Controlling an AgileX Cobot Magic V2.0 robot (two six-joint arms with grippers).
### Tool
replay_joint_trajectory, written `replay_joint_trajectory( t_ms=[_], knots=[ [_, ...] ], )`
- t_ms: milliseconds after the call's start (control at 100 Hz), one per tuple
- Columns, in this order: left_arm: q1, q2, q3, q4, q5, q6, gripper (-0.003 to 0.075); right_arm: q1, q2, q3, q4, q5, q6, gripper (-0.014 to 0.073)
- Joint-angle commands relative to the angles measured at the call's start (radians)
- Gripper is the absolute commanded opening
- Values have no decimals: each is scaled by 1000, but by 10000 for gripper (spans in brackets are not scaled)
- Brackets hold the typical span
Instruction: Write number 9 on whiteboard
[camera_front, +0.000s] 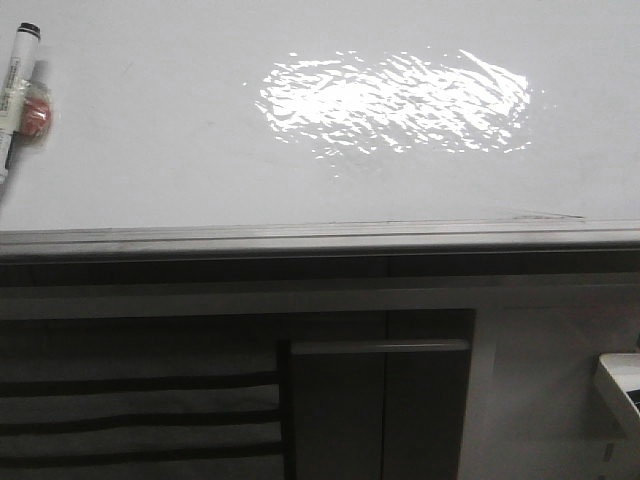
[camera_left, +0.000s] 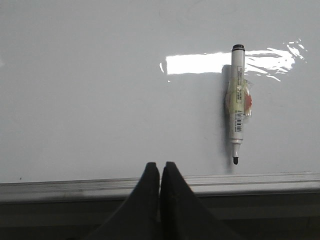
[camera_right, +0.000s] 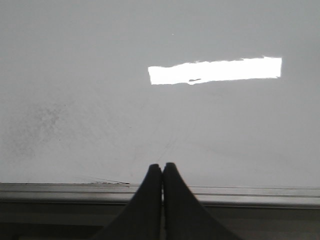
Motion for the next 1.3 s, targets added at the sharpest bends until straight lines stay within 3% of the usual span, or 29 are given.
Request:
replay_joint_trajectory(
  t_ms=[0, 230, 440, 720, 1290],
  knots=[
    [3, -26, 29, -12, -90, 2, -20, -5, -18, 27, -2, -117, -4, -72],
    [3, -26, -35, -87, -179, 2, -20, -5, -6, -49, 85, -98, -4, -72],
    [3, 37, -240, -87, -31, 2, -20, -5, 116, -227, 65, 31, -10, -72],
    [3, 267, -505, -42, 237, 10, -20, -5, 417, -496, -48, 259, -13, -72],
    [3, 317, -520, -44, 235, 10, -20, -5, 620, -537, -46, 279, -13, -72]
  ],
)
